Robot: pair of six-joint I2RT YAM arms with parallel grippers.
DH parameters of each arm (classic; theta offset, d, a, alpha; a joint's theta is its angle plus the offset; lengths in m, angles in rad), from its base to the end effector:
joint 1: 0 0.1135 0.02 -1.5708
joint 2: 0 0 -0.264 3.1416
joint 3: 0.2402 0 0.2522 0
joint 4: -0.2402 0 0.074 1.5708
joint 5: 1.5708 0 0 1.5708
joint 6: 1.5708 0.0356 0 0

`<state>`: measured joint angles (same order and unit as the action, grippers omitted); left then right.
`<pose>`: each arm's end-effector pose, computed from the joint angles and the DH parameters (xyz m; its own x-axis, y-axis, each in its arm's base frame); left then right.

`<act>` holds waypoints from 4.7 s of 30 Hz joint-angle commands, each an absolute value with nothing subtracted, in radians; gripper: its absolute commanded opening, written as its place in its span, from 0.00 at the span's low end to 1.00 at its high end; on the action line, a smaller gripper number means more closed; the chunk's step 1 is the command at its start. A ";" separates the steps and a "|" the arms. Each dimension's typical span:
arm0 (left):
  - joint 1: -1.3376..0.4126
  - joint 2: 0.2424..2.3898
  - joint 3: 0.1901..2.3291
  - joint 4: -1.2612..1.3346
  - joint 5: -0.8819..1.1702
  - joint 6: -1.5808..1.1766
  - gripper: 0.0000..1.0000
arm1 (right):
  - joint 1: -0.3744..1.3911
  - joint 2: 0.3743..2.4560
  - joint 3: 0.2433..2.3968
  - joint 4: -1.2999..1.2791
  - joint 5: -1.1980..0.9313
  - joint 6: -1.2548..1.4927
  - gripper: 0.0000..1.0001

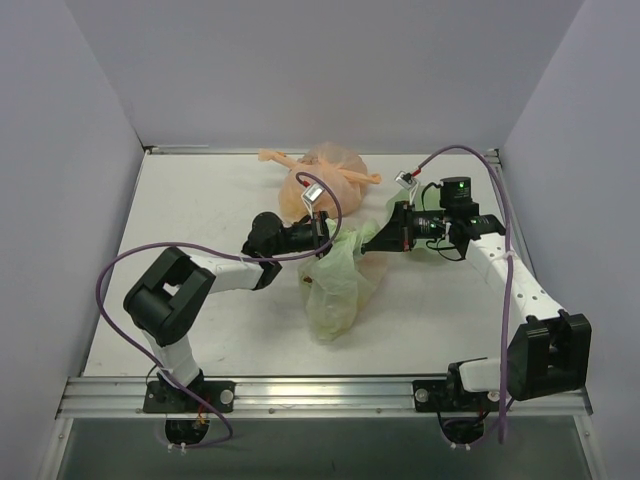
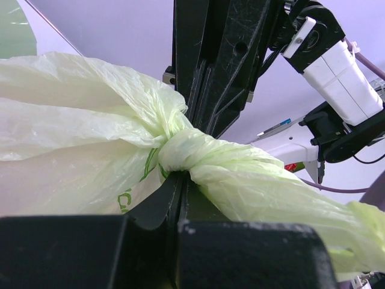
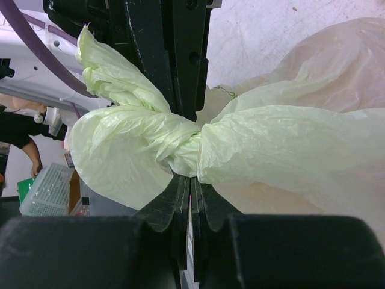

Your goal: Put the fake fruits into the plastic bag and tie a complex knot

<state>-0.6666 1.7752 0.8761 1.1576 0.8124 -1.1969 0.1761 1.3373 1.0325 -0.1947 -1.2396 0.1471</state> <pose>0.2734 -0.2480 0.2428 -0.8360 -0.1569 -0.5259 0.5438 -0.1082 -0.8322 0.2754 0.0832 0.3131 -0.5946 -0.0574 -0.8020 -0.7957 0.1851 0.5767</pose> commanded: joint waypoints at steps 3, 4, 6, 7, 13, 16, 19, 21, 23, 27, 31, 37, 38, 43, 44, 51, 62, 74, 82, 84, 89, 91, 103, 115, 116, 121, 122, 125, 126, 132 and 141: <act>-0.657 1.738 0.882 1.209 0.827 -1.169 0.08 | 0.167 1.316 1.055 -0.173 -1.289 0.126 0.00; -0.650 1.733 0.877 1.198 0.830 -1.164 0.10 | 0.166 1.310 1.054 -0.178 -1.287 0.123 0.00; -0.638 1.721 0.867 1.181 0.834 -1.154 0.16 | 0.160 1.302 1.052 -0.183 -1.285 0.114 0.00; -0.634 1.715 0.864 1.175 0.839 -1.146 0.18 | 0.160 1.299 1.052 -0.187 -1.285 0.112 0.00; -0.577 1.680 0.839 1.086 0.853 -1.082 0.31 | 0.152 1.287 1.063 -0.218 -1.296 0.081 0.00; -0.523 1.655 0.835 1.043 0.880 -1.049 0.34 | 0.149 1.284 1.072 -0.254 -1.298 0.040 0.00; -0.480 1.615 0.841 0.962 0.934 -0.991 0.37 | 0.149 1.292 1.089 -0.297 -1.290 0.008 0.00; -0.431 1.571 0.851 0.905 0.966 -0.922 0.39 | 0.149 1.296 1.101 -0.317 -1.275 -0.020 0.00; -0.381 1.537 0.864 0.789 1.015 -0.815 0.43 | 0.149 1.304 1.111 -0.342 -1.267 -0.044 0.00; -0.334 1.435 0.961 0.566 1.107 -0.658 0.52 | 0.150 1.305 1.138 -0.400 -1.243 -0.092 0.00; -0.356 1.408 1.044 0.398 1.132 -0.646 0.61 | 0.152 1.307 1.150 -0.443 -1.223 -0.123 0.00; -0.489 1.422 1.242 -0.082 0.977 -0.390 0.64 | 0.164 1.304 1.158 -0.472 -1.187 -0.153 0.00; -0.501 1.430 1.267 -0.109 0.968 -0.377 0.64 | 0.164 1.305 1.160 -0.474 -1.186 -0.156 0.00; -0.558 1.445 1.288 -0.141 0.917 -0.380 0.71 | 0.176 1.308 1.172 -0.486 -1.174 -0.166 0.00; -0.566 1.448 1.292 -0.147 0.901 -0.382 0.71 | 0.178 1.307 1.173 -0.488 -1.173 -0.167 0.00; -0.592 1.494 1.298 -0.114 0.804 -0.439 0.55 | 0.179 1.295 1.177 -0.506 -1.175 -0.178 0.00; -0.520 1.506 1.141 0.126 0.864 -0.641 0.00 | 0.158 1.281 1.195 -0.515 -1.203 -0.158 0.00; -0.421 1.482 1.036 -0.080 0.718 -0.440 0.00 | 0.065 1.273 1.210 -0.523 -1.270 -0.112 0.00; -0.399 1.468 1.008 -0.014 0.796 -0.503 0.00 | 0.089 1.273 1.212 -0.635 -1.180 -0.164 0.00; -0.413 1.471 1.011 0.035 0.818 -0.532 0.00 | 0.170 1.276 1.206 -0.630 -1.125 -0.114 0.11; -0.428 1.476 1.014 0.055 0.827 -0.549 0.00 | 0.288 1.264 1.137 -0.450 -0.962 0.082 0.42; -0.434 1.474 1.014 0.069 0.827 -0.551 0.00 | 0.313 1.261 1.111 -0.404 -0.908 0.179 0.48; -0.446 1.460 1.003 0.081 0.824 -0.558 0.00 | 0.391 1.310 1.046 -0.212 -0.778 0.399 0.61; -0.451 1.447 1.000 0.077 0.821 -0.557 0.00 | 0.420 1.376 1.026 -0.121 -0.775 0.380 0.53; -0.453 1.448 1.002 0.077 0.822 -0.557 0.00 | 0.422 1.381 1.025 -0.109 -0.779 0.380 0.48; -0.453 1.454 1.006 0.075 0.815 -0.558 0.00 | 0.422 1.390 1.032 -0.113 -0.814 0.370 0.16; -0.453 1.453 1.006 0.074 0.813 -0.558 0.00 | 0.419 1.385 1.034 -0.120 -0.821 0.351 0.09; -0.445 1.447 1.009 0.042 0.796 -0.543 0.00 | 0.388 1.358 1.034 -0.156 -0.848 0.333 0.00; -0.437 1.447 1.008 0.035 0.786 -0.537 0.00 | 0.382 1.353 1.032 -0.164 -0.862 0.327 0.00; -0.391 1.440 1.009 0.015 0.778 -0.517 0.00 | 0.325 1.287 1.006 -0.228 -0.942 0.224 0.00; -0.304 1.427 1.042 -0.092 0.738 -0.440 0.00 | 0.245 1.264 1.029 -0.353 -1.109 0.048 0.00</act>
<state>-0.3897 1.4651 1.0039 -0.0219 0.8272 -0.5266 0.2996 1.3174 1.0077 -0.2218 -1.0164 0.1574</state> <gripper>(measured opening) 0.035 0.044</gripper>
